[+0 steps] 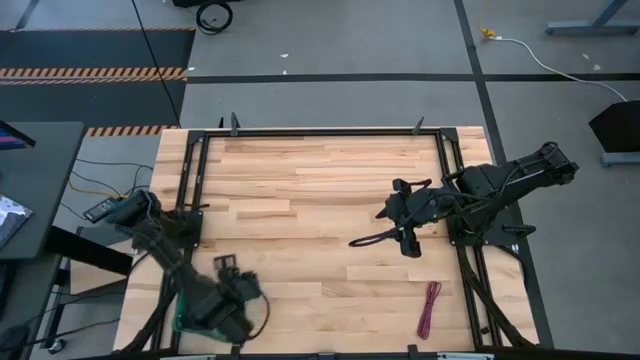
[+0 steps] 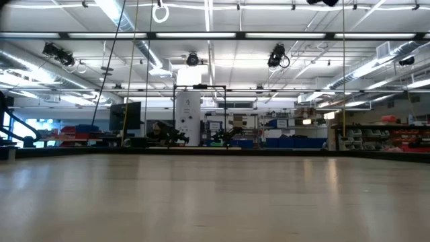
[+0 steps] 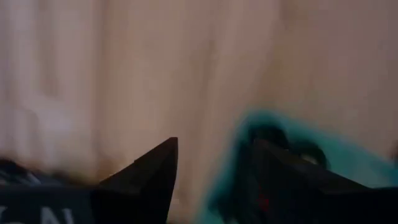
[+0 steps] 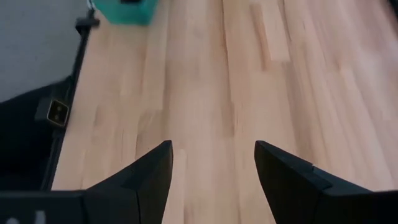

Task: Pick and place USB-C Cables
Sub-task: Put the pink charger cable into the green bin

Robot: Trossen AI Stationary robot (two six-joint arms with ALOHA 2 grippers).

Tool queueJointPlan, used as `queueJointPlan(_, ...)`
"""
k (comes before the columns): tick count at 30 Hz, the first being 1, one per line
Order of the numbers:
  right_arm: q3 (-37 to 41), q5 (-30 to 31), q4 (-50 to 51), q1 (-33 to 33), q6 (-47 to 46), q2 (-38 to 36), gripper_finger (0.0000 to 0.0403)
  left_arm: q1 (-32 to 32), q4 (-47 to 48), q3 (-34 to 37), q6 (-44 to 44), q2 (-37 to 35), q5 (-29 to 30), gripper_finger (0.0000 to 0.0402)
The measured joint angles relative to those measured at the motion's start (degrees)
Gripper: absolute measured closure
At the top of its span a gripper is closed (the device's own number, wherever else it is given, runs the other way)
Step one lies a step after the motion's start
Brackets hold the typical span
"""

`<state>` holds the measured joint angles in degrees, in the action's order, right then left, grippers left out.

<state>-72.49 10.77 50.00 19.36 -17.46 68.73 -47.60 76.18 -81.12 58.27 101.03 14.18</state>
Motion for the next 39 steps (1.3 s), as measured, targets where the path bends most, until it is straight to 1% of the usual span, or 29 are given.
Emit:
queueJointPlan(2,0.0,-1.56,3.02,0.13,-1.82,0.06,0.0171,3.2,-1.15,0.0,-0.97,0.0,5.71,0.0184)
queueJointPlan(4,0.0,-4.27,6.63,0.44,-1.79,0.2,0.0171,6.42,-4.93,0.0,-3.76,0.0,9.97,0.0183)
queueJointPlan(7,0.02,-7.35,11.78,2.0,-1.49,0.63,0.0171,10.24,-14.14,0.0,-12.87,0.0,13.36,0.0183)
queueJointPlan(12,1.33,-7.63,12.88,5.26,-5.66,0.81,0.0171,14.2,-35.65,0.0,-32.85,0.0,14.17,0.0191)
queueJointPlan(14,2.35,-8.1,12.78,6.55,-7.81,1.26,0.0171,15.46,-42.64,-0.01,-39.57,0.0,14.35,0.0194)
queueJointPlan(17,5.34,-10.41,12.52,8.94,-10.86,1.62,0.0171,17.02,-52.9,-0.02,-45.87,0.0,14.35,0.0197)
queueJointPlan(21,10.14,-12.78,11.68,12.13,-16.3,2.09,0.0171,17.18,-63.04,-0.02,-50.24,0.07,14.38,0.0201)
queueJointPlan(25,14.18,-14.58,10.19,14.85,-20.12,3.1,0.0171,16.29,-63.92,-0.07,-51.33,0.17,14.04,0.0206)
queueJointPlan(30,18.99,-17.59,2.99,20.0,-20.43,4.93,0.0174,14.88,-59.14,-0.07,-45.73,0.22,14.06,0.0207)
queueJointPlan(33,20.55,-19.05,-0.9,23.03,-20.39,6.75,0.0182,13.82,-58.15,-0.07,-42.79,0.22,14.09,0.0208)
queueJointPlan(39,21.22,-21.0,-1.99,28.6,-20.04,12.36,0.0203,11.47,-58.45,-0.07,-39.37,0.22,14.07,0.0208)
